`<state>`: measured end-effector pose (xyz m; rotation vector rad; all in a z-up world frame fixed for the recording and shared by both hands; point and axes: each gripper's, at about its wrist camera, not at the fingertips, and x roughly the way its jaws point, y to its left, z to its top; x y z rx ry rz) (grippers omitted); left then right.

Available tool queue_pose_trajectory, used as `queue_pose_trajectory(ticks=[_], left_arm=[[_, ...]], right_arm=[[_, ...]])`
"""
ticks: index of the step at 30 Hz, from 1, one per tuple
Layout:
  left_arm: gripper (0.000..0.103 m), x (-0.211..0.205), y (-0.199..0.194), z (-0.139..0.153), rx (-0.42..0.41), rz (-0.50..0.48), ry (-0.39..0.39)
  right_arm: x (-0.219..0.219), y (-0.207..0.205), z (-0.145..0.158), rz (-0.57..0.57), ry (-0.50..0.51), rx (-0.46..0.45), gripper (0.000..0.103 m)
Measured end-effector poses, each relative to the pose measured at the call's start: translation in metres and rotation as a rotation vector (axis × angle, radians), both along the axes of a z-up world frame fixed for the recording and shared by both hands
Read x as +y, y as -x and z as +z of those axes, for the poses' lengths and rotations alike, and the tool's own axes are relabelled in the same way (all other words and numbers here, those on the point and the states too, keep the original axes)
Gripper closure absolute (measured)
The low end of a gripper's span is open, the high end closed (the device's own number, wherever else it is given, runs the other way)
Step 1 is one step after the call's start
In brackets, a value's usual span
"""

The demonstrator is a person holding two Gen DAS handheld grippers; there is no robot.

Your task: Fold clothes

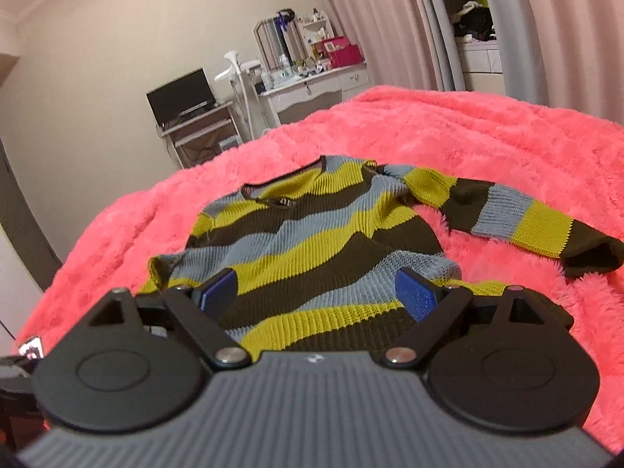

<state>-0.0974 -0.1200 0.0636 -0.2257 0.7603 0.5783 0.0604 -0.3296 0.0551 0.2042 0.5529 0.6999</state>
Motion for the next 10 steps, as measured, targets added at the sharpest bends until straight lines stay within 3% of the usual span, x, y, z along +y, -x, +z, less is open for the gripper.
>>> queue_pose_trajectory(ticks=[7,10], left_arm=[[0.000,-0.0076,0.0031,-0.0055,0.048,0.037,-0.059],[0.000,-0.0082,0.0036,-0.0089,0.052,0.028,-0.046]], right_arm=[[-0.0068,-0.0072,-0.0045,-0.011,-0.034,0.050,0.013],[-0.0072,-0.0069,-0.0054,-0.009,-0.039,0.051,0.013]])
